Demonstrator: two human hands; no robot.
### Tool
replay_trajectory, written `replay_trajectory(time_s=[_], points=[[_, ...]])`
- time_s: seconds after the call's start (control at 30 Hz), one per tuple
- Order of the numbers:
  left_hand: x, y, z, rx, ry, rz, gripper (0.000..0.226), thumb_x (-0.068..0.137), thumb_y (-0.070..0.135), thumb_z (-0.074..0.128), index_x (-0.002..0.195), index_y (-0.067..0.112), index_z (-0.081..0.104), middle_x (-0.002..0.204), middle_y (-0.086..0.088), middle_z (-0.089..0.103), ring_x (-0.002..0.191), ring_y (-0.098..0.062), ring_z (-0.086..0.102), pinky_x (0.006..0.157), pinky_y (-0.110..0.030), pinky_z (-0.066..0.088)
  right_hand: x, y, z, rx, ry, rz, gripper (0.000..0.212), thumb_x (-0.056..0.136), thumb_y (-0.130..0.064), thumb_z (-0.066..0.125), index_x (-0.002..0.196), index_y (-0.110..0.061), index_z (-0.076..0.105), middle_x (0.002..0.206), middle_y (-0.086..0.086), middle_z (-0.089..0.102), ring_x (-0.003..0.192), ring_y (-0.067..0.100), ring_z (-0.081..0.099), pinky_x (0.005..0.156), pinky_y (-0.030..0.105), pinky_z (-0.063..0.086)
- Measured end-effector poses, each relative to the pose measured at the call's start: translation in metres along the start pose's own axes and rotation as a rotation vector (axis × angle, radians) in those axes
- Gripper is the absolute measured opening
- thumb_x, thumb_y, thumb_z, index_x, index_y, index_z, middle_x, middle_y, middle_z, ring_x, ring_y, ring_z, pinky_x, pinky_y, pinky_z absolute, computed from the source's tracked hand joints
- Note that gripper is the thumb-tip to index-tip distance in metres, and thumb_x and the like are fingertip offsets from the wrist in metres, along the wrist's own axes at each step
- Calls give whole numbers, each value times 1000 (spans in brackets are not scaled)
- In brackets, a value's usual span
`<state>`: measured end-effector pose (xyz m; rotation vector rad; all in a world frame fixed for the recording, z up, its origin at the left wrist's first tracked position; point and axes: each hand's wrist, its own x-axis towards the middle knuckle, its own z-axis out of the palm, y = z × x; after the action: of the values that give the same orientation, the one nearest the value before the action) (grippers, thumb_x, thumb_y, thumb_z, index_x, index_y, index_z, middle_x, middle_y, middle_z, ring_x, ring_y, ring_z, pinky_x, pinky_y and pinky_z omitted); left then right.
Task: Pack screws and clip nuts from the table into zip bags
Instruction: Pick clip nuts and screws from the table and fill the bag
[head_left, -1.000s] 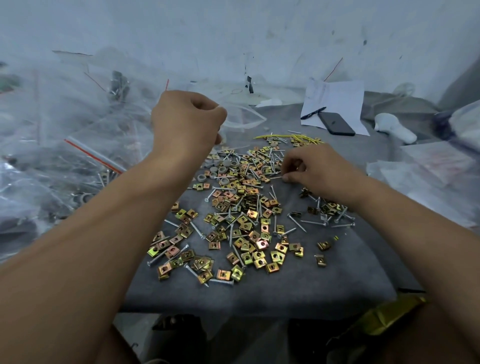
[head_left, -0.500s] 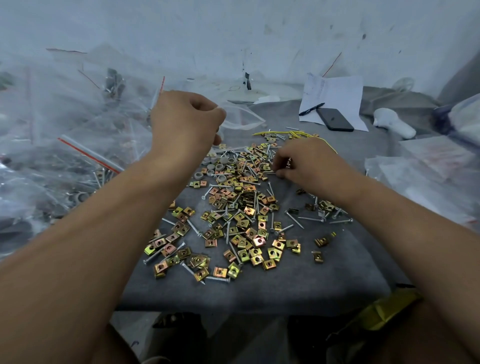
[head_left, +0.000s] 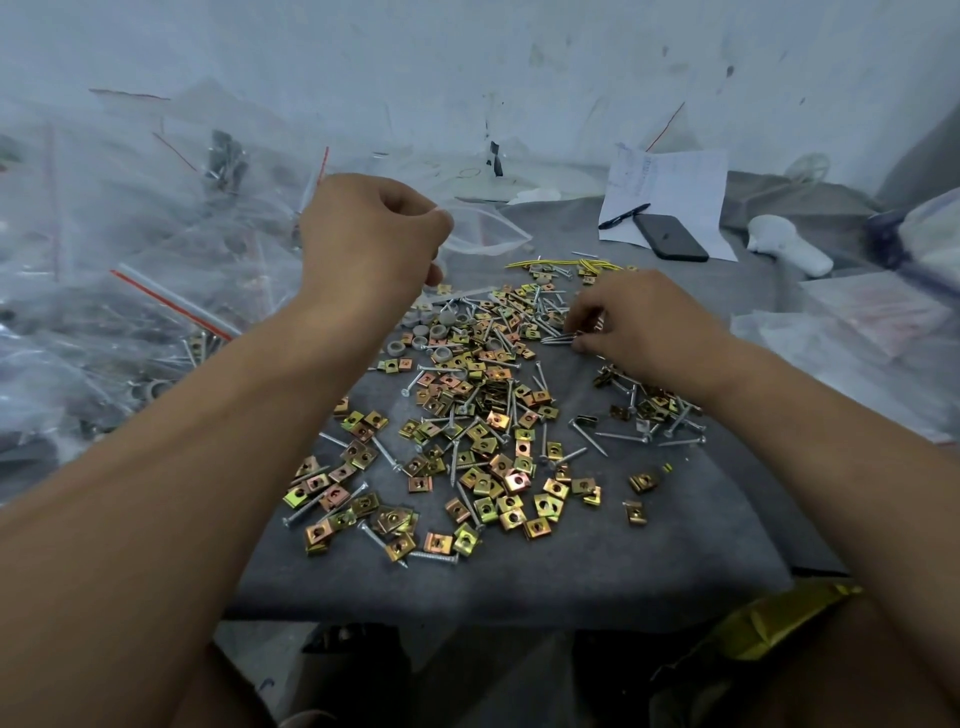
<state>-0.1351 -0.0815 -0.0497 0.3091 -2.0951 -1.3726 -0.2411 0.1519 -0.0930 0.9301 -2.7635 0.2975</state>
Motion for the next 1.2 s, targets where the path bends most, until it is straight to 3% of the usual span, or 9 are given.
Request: replay_trajectory(time_s=[0.2, 0.33, 0.63, 0.83, 1.0, 1.1, 1.2], points=[[-1, -1, 1, 7, -12, 8, 27, 94, 18, 76, 68, 19, 73, 50, 0, 65, 48, -14, 66, 51, -27, 51, 2, 0, 2, -9, -12, 13, 15, 89, -32, 79, 103, -32, 77, 102, -8, 67, 96, 16, 60, 82, 36, 52], [-2, -1, 2, 4, -22, 9, 27, 95, 17, 76, 68, 18, 73, 50, 1, 64, 47, -14, 66, 50, -27, 50, 6, -3, 4, -16, -90, 38, 16, 93, -31, 75, 108, -27, 74, 107, -4, 60, 98, 17, 55, 84, 32, 46], [-2, -1, 2, 18, -26, 9, 24, 95, 16, 75, 71, 18, 74, 50, 2, 65, 47, -11, 66, 46, -23, 50, 7, -9, -5, -29, -286, 113, 15, 96, -28, 72, 107, -19, 70, 110, 3, 67, 100, 23, 61, 88, 37, 52], [-2, -1, 3, 24, -28, 15, 21, 94, 16, 76, 72, 17, 76, 51, 1, 66, 47, -13, 67, 46, -24, 51, 0, -17, -14, -96, -176, 91, 9, 87, -32, 81, 94, -27, 78, 97, -3, 74, 92, 22, 66, 80, 35, 54], [-1, -4, 4, 16, -40, 10, 23, 93, 17, 77, 70, 17, 75, 51, 2, 65, 48, -14, 67, 48, -26, 49, -2, -27, -8, -379, -157, -3, 21, 97, -36, 67, 105, -18, 75, 111, 9, 69, 107, 32, 63, 89, 41, 53], [0, -6, 3, 12, -42, 2, 25, 94, 18, 77, 70, 18, 74, 51, 2, 65, 48, -13, 66, 49, -28, 50, -7, -23, -17, -36, -161, 70, 17, 98, -30, 67, 94, -15, 74, 101, 7, 72, 90, 21, 64, 79, 36, 50], [0, -5, 5, 29, -47, 16, 21, 95, 18, 77, 74, 18, 77, 52, -1, 66, 45, -10, 63, 48, -28, 51, -17, -22, -36, 379, 75, 101, 7, 98, -28, 69, 93, -23, 72, 92, -6, 69, 82, 4, 60, 73, 27, 45]])
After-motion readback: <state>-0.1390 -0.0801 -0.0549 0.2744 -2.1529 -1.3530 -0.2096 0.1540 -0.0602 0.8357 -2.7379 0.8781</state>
